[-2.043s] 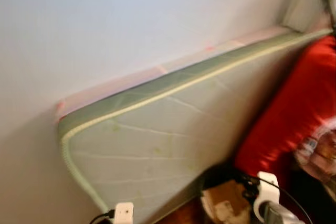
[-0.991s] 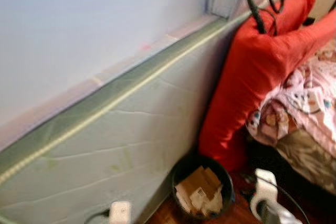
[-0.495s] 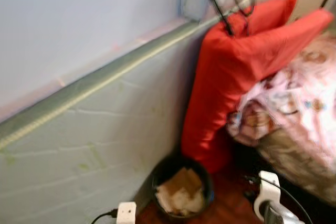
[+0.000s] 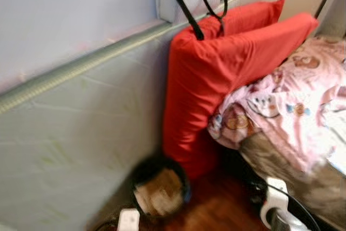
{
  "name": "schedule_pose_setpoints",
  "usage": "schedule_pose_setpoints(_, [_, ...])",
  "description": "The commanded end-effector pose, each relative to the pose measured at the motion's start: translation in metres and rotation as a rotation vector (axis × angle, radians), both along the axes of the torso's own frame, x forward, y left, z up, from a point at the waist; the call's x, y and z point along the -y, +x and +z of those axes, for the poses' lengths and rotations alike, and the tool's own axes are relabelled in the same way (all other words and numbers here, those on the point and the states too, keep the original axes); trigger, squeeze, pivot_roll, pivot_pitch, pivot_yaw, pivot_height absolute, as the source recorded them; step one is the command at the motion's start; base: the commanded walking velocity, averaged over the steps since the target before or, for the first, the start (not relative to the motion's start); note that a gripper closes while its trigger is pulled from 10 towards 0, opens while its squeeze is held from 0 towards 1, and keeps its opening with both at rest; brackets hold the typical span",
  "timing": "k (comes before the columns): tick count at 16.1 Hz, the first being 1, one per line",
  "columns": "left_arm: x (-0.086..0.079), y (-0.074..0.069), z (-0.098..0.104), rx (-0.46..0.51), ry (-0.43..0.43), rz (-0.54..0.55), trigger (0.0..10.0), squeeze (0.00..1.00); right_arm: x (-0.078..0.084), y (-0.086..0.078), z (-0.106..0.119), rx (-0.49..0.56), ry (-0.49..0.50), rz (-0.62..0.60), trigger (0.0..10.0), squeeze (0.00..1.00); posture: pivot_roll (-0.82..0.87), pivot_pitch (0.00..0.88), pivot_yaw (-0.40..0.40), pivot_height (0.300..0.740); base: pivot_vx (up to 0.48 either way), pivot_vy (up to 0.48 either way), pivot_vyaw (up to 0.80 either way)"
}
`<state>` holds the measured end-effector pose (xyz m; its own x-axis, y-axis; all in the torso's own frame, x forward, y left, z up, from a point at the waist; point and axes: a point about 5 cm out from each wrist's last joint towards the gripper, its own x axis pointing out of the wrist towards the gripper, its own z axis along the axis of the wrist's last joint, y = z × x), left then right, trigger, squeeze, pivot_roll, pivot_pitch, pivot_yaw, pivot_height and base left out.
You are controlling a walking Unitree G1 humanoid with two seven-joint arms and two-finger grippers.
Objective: Clean up the room
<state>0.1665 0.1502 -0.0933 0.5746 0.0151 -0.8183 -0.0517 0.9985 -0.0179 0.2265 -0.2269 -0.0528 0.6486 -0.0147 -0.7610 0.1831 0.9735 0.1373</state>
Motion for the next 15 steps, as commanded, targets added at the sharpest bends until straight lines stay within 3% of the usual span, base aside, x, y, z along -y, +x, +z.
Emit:
schedule_pose_setpoints(1, [-0.0017,-0.002,-0.0009,-0.008,0.012,-0.015,10.0,0.0,0.0004,-0.0023,-0.0013,-0.004,0.003,-0.01,10.0,0.0,-0.08,0.0,0.042,0.74,0.0,-0.375,0.0])
schedule_pose_setpoints(7, [-0.0044,0.0004,0.0003,0.003,0.025,-0.022,10.0,0.0,-0.0023,0.0002,-0.0004,0.004,0.006,0.002,10.0,0.0,-0.08,0.0,0.058,0.74,0.0,-0.352,0.0])
schedule_pose_setpoints(15, [-0.0057,0.0047,0.0031,0.044,0.032,-0.013,10.0,0.0,-0.0043,0.0051,0.0032,0.034,-0.002,0.073,10.0,0.0,-0.08,0.0,0.059,0.74,0.0,0.0,0.0])
